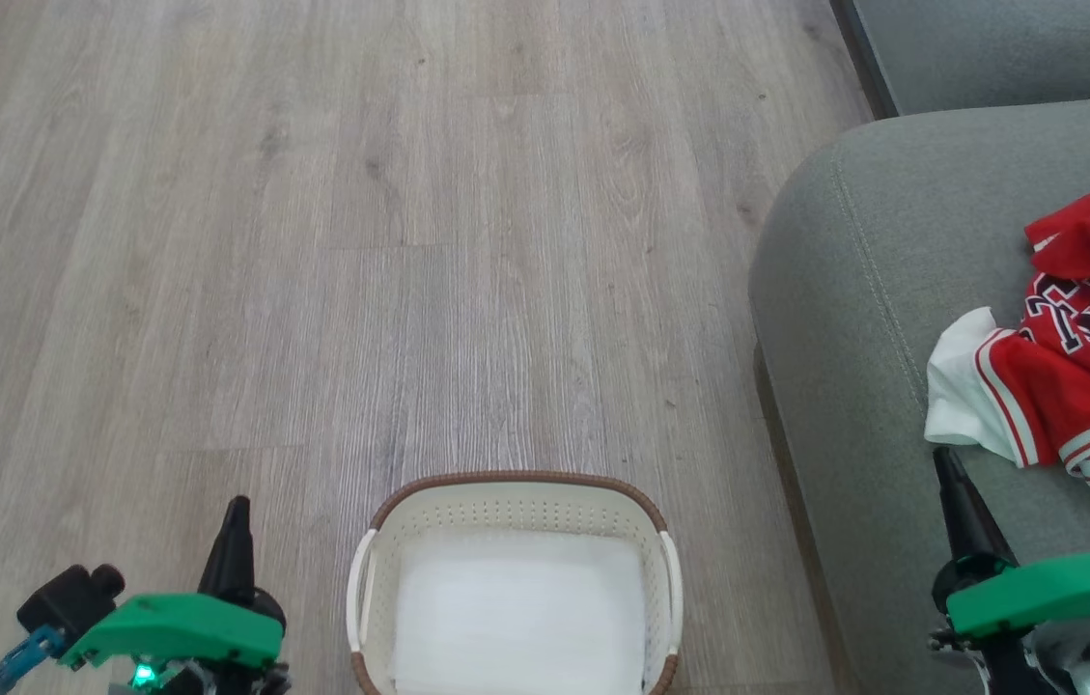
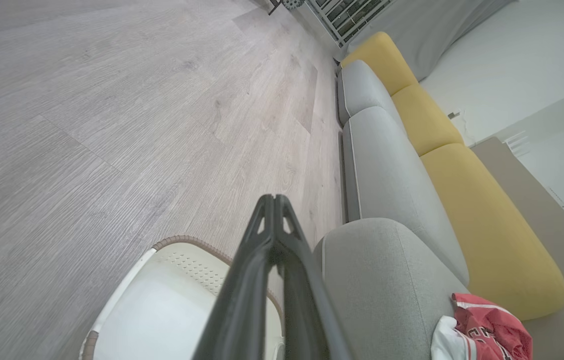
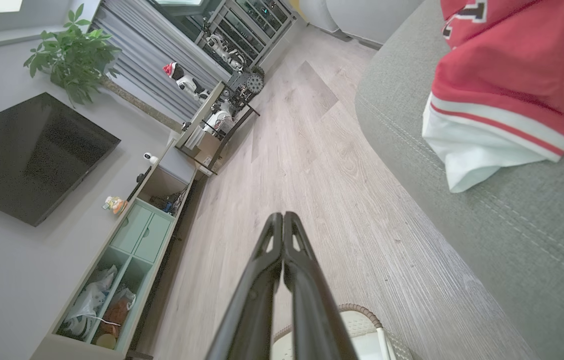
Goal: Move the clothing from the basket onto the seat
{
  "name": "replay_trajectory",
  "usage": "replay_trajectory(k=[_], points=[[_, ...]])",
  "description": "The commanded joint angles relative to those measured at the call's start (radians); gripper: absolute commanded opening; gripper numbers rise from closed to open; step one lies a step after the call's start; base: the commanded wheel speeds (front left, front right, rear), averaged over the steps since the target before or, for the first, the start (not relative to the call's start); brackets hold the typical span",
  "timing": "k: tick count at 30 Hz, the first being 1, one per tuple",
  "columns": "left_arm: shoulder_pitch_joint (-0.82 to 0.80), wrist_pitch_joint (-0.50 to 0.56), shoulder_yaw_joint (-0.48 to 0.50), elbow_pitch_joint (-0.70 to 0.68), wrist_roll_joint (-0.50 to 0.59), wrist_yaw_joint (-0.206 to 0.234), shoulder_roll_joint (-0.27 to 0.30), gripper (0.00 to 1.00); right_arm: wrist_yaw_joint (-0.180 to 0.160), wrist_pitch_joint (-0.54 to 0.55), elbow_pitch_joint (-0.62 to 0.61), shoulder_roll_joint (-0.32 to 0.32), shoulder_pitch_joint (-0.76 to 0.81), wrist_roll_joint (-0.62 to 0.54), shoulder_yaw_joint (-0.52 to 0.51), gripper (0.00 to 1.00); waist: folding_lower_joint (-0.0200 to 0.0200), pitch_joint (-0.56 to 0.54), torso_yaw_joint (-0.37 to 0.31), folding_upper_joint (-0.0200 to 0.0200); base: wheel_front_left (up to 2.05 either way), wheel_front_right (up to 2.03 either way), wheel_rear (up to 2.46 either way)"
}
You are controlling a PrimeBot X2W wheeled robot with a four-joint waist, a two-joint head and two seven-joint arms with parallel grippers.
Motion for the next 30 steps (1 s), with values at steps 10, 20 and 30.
replay_trajectory(k=[10,20,30], points=[[-0.068,0.03,0.048,-0.038,-0.119,-0.019,0.002,0.0,0.0,0.032,-0.016,0.014,-0.07,0.103,-0.021,0.0,0.0,0.001,0.003,-0.0001,0.0,0.0,0.0],[-0.08,0.062,0.071,-0.04,-0.241,-0.032,0.002,0.0,0.0,0.063,-0.001,0.034,-0.087,0.205,-0.044,0.0,0.0,0.002,0.006,-0.0001,0.0,0.0,0.0],[-0.091,0.09,0.092,-0.043,-0.351,-0.045,0.001,0.0,0.0,0.092,0.012,0.052,-0.102,0.297,-0.066,0.0,0.0,0.003,0.009,-0.0001,0.0,0.0,0.0]])
